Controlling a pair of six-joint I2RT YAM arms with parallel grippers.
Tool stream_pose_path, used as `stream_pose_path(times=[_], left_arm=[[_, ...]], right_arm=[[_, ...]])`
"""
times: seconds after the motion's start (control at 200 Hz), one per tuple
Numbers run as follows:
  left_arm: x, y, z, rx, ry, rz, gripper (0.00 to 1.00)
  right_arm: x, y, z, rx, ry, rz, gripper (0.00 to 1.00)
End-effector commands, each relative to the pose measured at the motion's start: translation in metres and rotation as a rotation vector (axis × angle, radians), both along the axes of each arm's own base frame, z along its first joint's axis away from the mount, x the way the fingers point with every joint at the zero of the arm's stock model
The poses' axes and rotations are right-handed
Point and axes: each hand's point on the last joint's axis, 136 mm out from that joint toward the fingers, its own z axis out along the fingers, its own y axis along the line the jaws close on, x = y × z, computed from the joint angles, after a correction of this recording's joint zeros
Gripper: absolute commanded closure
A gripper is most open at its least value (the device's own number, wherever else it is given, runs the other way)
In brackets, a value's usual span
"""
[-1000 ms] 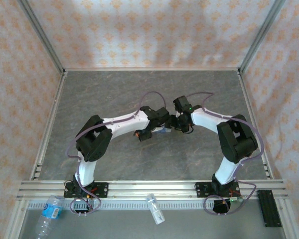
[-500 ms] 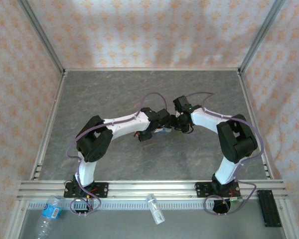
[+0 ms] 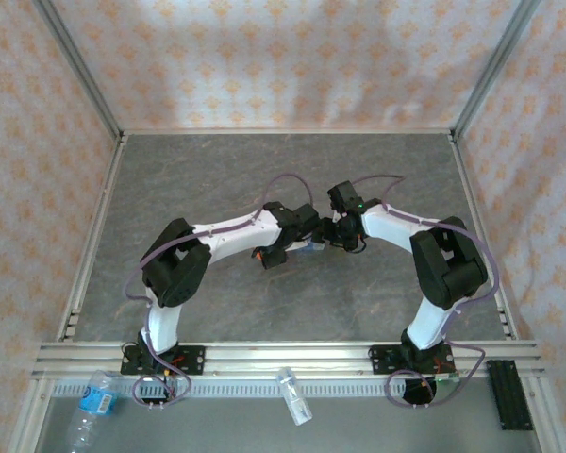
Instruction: Sort the pills into containers
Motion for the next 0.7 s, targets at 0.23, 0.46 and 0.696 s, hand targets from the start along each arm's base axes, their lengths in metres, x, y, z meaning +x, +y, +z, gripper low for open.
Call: stream_pose_path(times=[0.23,0.46,0.696], left_arm=[[-0.012,0.006,-0.006,-0.120,0.041,0.054,1.00],[-0.010,0.004,-0.012,-0.216,0.020,0.084,1.00],[-0.007,0.004,-0.018,-0.290,-0.012,0.119,1.00]], right_arm=[[-0.006,-0.006,-0.009,-0.048,0.037,-0.006,0.36],[-0.005,-0.006,-0.007,-0.050,0.039,-0.003,0.36],[-0.004,-0.005,-0.006,-0.052,0.041,-0.001,0.36]])
